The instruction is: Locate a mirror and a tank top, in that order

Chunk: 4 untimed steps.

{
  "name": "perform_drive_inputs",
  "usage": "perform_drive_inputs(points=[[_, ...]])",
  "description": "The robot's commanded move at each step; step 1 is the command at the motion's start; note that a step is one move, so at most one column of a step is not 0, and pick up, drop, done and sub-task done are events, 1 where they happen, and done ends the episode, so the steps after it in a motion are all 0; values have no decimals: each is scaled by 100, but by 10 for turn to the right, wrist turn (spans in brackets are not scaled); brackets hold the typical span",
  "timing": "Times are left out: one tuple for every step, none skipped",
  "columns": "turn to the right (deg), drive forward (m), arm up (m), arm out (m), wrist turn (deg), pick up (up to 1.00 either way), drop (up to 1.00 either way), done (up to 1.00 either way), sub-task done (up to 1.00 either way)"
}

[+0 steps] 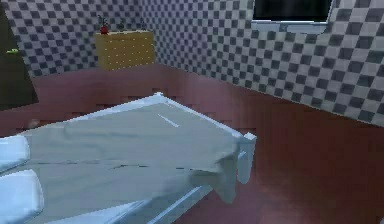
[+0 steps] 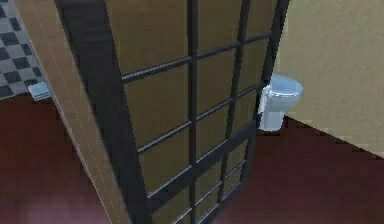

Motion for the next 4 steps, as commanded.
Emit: perform_drive_inputs(points=[[0,40,0,0,0,0,0,0,0],[450,0,0,0,0,0,0,0,0],[0,75,0,0,0,0,0,0,0],[-210,0,0,0,0,0,0,0,0]])
